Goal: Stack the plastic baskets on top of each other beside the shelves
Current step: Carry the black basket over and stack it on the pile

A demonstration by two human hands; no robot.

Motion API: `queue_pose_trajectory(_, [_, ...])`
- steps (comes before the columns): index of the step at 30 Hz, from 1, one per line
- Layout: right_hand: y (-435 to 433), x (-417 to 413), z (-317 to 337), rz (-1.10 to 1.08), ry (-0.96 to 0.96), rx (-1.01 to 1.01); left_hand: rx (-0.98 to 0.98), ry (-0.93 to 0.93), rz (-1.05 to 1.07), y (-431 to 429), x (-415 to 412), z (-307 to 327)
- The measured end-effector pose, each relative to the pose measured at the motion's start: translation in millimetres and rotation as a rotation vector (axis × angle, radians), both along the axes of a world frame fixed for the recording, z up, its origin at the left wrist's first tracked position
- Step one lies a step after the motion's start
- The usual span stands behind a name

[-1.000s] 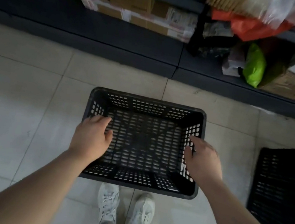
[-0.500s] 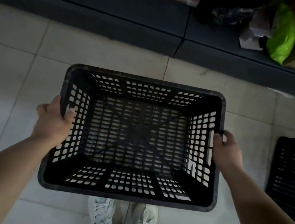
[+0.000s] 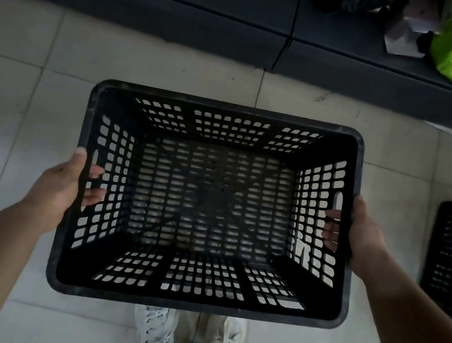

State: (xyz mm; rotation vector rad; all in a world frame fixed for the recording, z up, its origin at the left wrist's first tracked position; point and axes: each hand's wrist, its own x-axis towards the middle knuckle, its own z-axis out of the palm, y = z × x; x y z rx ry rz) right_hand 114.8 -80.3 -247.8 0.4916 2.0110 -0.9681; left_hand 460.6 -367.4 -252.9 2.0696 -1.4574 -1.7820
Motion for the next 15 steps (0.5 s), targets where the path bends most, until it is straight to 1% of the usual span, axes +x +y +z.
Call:
queue_pose_trajectory(1, [1, 0, 0, 0.000, 0.007, -0.010, 0.007, 0.002, -0.011, 0, 1, 0])
queue_pose_trajectory(4, [4, 1, -3, -0.004, 0.040, -0.023, 0.049, -0.071, -0.057, 0, 1, 4])
queue_pose_trajectory(8, [5, 1, -8, -0.009, 0.080, -0.016, 0.105, -0.027, -0.014, -1, -2, 9])
queue_pose_trajectory(12, [7, 2, -11, -0.005, 0.108, -0.007, 0.082, -0.039, 0.041, 4, -4, 13])
queue_pose_trajectory(15, [10, 7, 0, 0.009, 0.134, 0.016, 0.053, -0.058, 0.057, 11, -1, 25])
